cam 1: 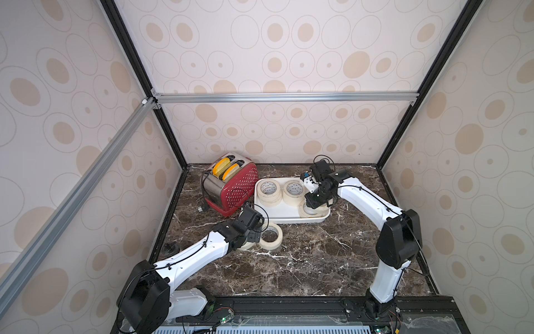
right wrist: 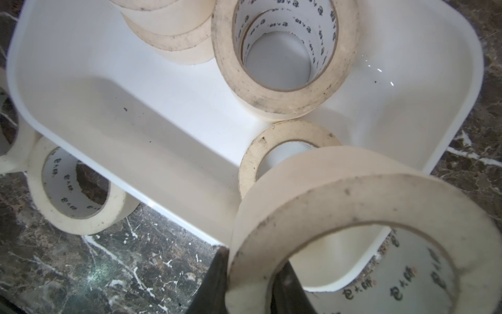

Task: Take out the art tape in the storage box
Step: Pick up the art tape from the storage box, then place the art tape at the center of the board.

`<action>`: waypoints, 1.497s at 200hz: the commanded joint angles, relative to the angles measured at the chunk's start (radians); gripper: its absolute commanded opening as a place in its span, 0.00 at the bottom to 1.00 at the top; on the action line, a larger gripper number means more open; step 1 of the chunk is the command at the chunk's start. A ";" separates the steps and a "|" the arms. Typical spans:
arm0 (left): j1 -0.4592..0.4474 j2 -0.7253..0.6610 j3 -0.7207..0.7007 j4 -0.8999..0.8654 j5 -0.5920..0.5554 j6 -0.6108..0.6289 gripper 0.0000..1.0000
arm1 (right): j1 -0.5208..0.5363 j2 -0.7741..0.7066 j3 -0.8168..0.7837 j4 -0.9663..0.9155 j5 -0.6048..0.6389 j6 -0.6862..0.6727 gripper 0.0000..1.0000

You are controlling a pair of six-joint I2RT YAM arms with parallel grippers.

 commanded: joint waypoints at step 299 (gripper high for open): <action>0.002 0.042 0.020 0.024 0.023 0.005 0.99 | 0.264 -0.097 -0.450 0.282 -0.043 0.150 0.26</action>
